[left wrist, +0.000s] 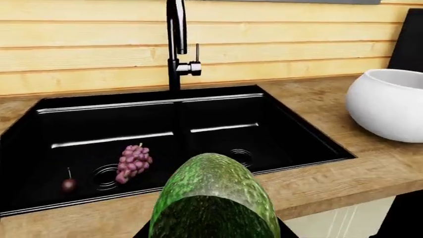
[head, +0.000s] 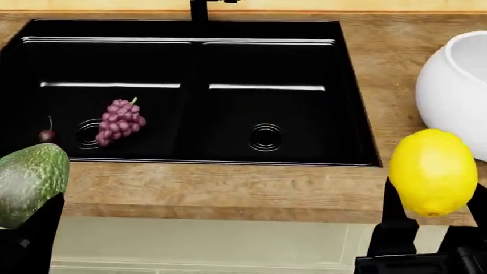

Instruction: There is a mixed pile of frozen fruits and vegetables on the counter. Locate all the frozen vegetables and place the items in a bowl on the counter. Take all the frozen fruits and defrost them in a running sink.

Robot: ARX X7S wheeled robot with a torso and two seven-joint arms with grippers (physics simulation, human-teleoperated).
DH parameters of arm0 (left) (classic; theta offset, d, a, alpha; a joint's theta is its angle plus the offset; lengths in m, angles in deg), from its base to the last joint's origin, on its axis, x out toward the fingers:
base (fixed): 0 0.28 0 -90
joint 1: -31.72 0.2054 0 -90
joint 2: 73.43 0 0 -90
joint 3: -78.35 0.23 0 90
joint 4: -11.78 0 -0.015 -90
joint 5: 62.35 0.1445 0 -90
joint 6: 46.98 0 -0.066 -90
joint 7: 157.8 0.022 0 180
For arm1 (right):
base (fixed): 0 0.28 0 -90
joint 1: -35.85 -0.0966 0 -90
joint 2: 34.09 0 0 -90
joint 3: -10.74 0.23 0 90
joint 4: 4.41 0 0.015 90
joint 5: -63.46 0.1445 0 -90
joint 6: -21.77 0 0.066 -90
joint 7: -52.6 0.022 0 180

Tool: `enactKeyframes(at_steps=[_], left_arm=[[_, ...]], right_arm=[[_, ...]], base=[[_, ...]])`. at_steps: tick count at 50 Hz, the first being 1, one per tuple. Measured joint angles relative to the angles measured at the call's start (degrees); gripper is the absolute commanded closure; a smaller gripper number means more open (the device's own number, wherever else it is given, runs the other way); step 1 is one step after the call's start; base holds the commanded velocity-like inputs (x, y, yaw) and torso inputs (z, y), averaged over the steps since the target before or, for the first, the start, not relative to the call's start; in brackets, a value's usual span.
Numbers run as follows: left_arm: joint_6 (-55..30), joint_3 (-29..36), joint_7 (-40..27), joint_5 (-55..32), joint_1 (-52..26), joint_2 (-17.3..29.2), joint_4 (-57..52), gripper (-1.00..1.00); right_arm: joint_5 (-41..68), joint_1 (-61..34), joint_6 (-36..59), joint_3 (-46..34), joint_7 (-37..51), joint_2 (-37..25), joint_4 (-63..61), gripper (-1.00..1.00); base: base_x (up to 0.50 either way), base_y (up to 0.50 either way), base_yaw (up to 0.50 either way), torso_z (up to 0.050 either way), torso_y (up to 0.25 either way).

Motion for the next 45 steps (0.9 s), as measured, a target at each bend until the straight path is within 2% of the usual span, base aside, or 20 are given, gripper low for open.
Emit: enactKeyframes(at_steps=[31, 45], left_arm=[[-0.36, -1.34, 0.53, -0.31, 1.21, 0.62, 0.97, 1.0], [-0.68, -1.69, 1.01, -0.17, 1.78, 1.44, 1.25, 1.0]], right_arm=[[-3.72, 0.86, -0.41, -0.01, -1.31, -0.14, 1.2, 1.0], [-6.0, 1.3, -1.02, 0.08, -2.27, 0.06, 1.76, 1.0]], base=[[-0.05, -0.5, 0.0, 0.0, 0.0], [0.23, -0.44, 0.0, 0.001, 0.0]])
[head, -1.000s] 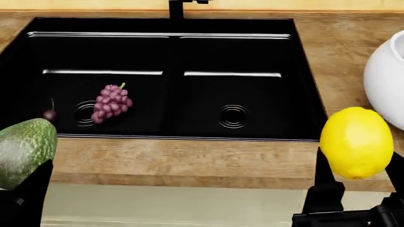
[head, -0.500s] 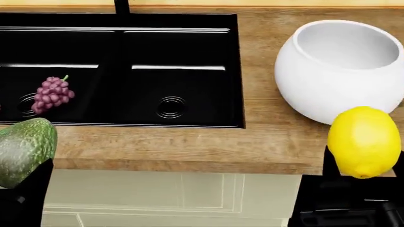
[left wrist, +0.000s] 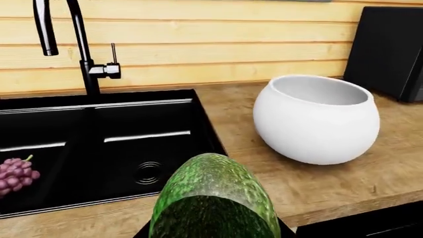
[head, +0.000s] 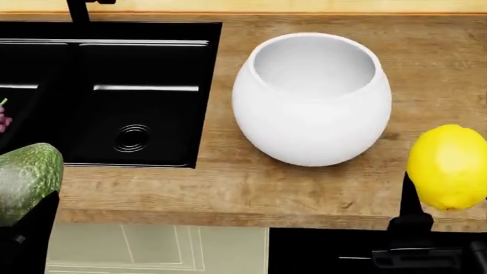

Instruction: There is a mixed pile of frozen fruits and vegetables on the counter. Locate all the frozen vegetables and place the items in a bowl on the counter. Take all the frozen fruits and defrost them in a running sink.

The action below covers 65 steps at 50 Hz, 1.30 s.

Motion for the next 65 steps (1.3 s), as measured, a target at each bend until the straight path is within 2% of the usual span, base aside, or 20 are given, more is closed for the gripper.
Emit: enactKeyframes(at_steps=[17, 44, 51, 57, 65], left_arm=[[-0.42, -0.3, 0.83, -0.09, 0.4, 1.52, 0.6, 1.0], [-1.08, -1.11, 1.28, 0.05, 1.16, 2.68, 0.64, 1.0], [-1.58, -1.33, 1.34, 0.03, 1.04, 2.99, 0.48, 1.0], [-1.97, -1.57, 1.23, -0.15, 1.02, 2.93, 0.4, 1.0], [-2.33, -2.0, 1.06, -0.47, 1.08, 2.52, 0.4, 1.0]], right_arm=[[-1.43, -0.47, -0.55, -0.93, -0.63, 0.65, 0.18, 1.0], [-1.31, -1.38, -0.05, -2.35, -0.54, 0.47, 0.03, 1.0], [1.0, -2.46, 0.53, -2.05, 0.47, -0.45, 0.0, 1.0], [9.3, -9.69, 2.17, -3.92, 3.45, -3.54, 1.09, 1.0], [24.61, -29.14, 6.96, -12.51, 8.65, -7.19, 5.76, 1.0]], base=[[0.49, -0.08, 0.0, 0.0, 0.001], [0.48, -0.25, 0.0, 0.0, 0.002], [0.0, 0.0, 0.0, 0.0, 0.002], [0.0, 0.0, 0.0, 0.0, 0.0], [0.0, 0.0, 0.0, 0.0, 0.0]])
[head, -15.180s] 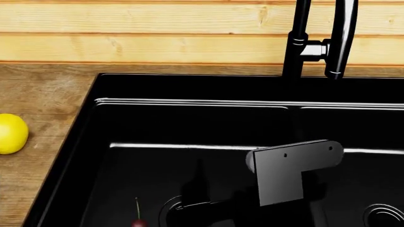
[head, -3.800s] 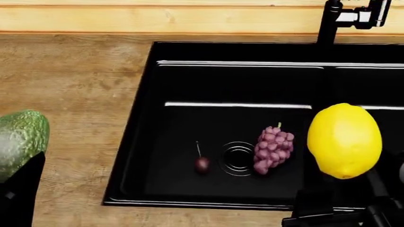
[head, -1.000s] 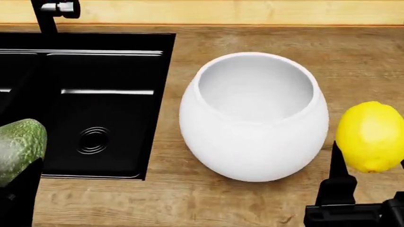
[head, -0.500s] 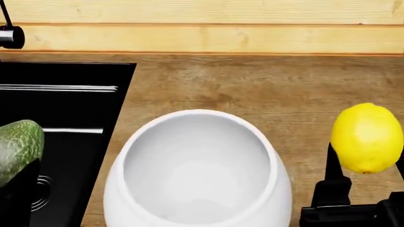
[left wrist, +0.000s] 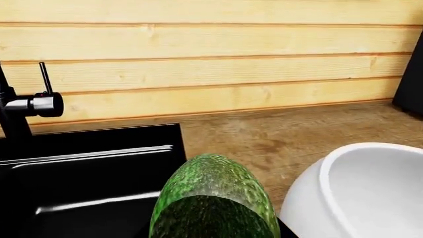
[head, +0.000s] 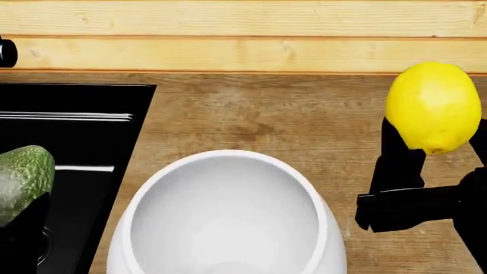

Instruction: There is a mixed pile of frozen fruits and vegetables on the counter. Locate all the frozen vegetables and place the items in a bowl on the counter. Take all the frozen fruits and defrost them in a running sink.

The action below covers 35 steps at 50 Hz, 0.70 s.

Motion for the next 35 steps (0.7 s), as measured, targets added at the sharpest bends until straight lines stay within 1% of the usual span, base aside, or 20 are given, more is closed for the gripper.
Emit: enactKeyframes(at_steps=[6, 11, 15, 25, 35], left_arm=[[-0.22, -0.36, -0.18, -0.27, 0.08, -0.46, 0.04, 1.0], [-0.47, -0.66, -0.28, -0.55, 0.03, -0.74, 0.02, 1.0], [-0.62, -0.85, -0.32, -0.6, 0.09, -0.84, 0.01, 1.0], [-0.57, -1.01, -0.24, -0.05, 0.9, -0.4, 0.04, 1.0], [-0.62, -1.05, 0.3, 0.46, 1.49, 0.68, -0.05, 1.0]], right_arm=[[11.13, -13.29, 3.45, -7.3, 3.69, 0.18, 4.0, 1.0], [19.47, -22.85, 6.01, -13.8, 6.69, 2.32, 7.04, 1.0], [24.75, -28.41, 7.43, -18.31, 8.83, 4.3, 8.44, 1.0], [33.77, -36.4, 8.67, -27.29, 13.0, 9.64, 10.67, 1.0], [37.45, -38.94, 8.62, -32.97, 15.28, 13.86, 11.83, 1.0]], base=[[0.0, 0.0, 0.0, 0.0, 0.0], [0.0, 0.0, 0.0, 0.0, 0.0], [0.0, 0.0, 0.0, 0.0, 0.0], [0.0, 0.0, 0.0, 0.0, 0.001], [0.0, 0.0, 0.0, 0.001, 0.0]])
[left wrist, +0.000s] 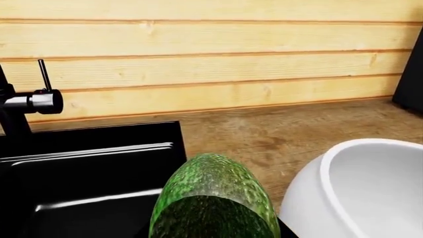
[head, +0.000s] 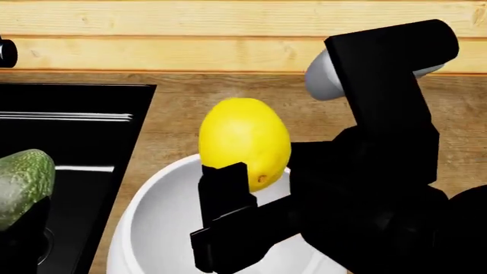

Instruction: There is a mixed pile of frozen fruits and vegetables on the counter. Locate all the frozen vegetables and place the items in a bowl on the counter. Take all the frozen fruits and defrost them in a running sink.

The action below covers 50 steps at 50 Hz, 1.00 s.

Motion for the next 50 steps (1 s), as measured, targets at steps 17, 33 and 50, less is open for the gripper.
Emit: enactKeyframes(at_steps=[17, 33, 50], left_arm=[[-0.43, -0.68, 0.51, -0.07, 0.21, 0.34, 0.09, 1.0], [0.03, -1.1, 0.89, 0.41, 1.59, 0.28, 0.71, 1.0], [-0.1, -1.44, 0.78, 1.06, 2.67, 0.65, 0.78, 1.0]], right_arm=[[-1.83, 0.62, 0.46, -4.16, -0.04, 3.93, 2.29, 1.0], [-5.51, 1.26, 0.8, -6.48, 0.01, 5.95, 5.24, 1.0], [-6.38, 0.5, 0.36, -6.03, 0.61, 5.39, 4.65, -1.0]], base=[[0.0, 0.0, 0.0, 0.0, 0.0], [0.0, 0.0, 0.0, 0.0, 0.001], [0.0, 0.0, 0.0, 0.0, 0.0]])
